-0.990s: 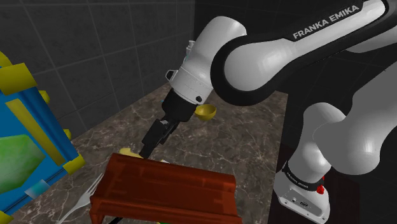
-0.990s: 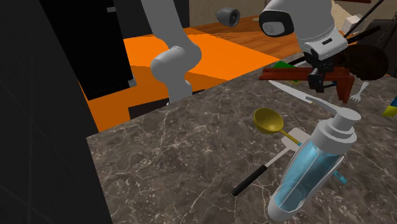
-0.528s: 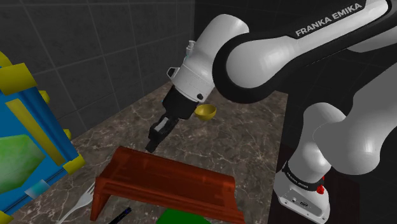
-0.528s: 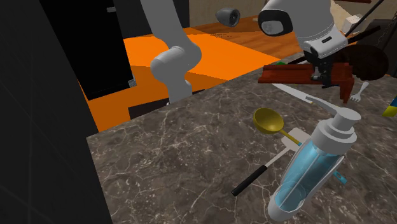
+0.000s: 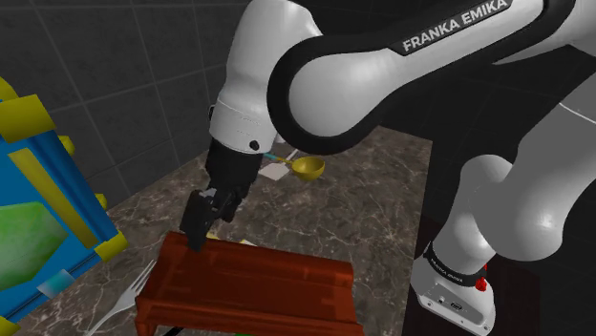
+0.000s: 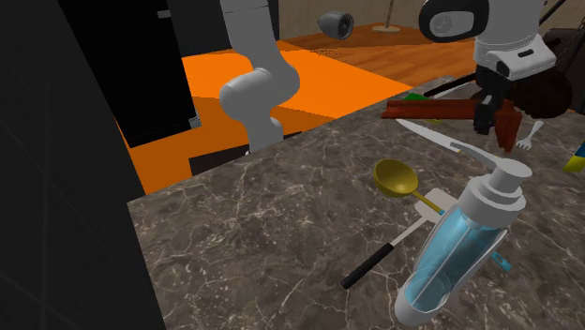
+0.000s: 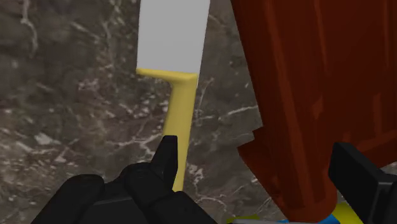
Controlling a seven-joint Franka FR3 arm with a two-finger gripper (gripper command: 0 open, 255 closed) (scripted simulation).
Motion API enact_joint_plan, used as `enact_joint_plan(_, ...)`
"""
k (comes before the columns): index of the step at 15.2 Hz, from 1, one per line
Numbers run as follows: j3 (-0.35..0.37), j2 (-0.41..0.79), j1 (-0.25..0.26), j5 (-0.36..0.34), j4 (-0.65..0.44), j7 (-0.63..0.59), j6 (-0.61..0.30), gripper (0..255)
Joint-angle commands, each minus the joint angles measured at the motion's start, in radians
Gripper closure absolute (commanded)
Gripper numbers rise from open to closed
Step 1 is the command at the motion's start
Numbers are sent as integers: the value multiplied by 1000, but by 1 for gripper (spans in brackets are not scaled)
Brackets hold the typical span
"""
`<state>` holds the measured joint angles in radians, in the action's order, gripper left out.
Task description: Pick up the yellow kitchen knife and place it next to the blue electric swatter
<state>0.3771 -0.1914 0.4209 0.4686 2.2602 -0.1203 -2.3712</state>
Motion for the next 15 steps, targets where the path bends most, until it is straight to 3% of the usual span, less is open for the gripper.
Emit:
enact_joint_plan(1,14,-56,10,31,80,-14,-130,0)
enact_joint_plan(3,99,-143,-25,-97,204,-181,-242,0)
enact_joint_plan(6,302,-284,-150,-283,356,-459,-346,0)
enact_joint_plan(7,353,-317,-183,-305,381,-508,-357,0)
enact_joint_plan(15,479,-203,-327,-368,371,-553,-474,0)
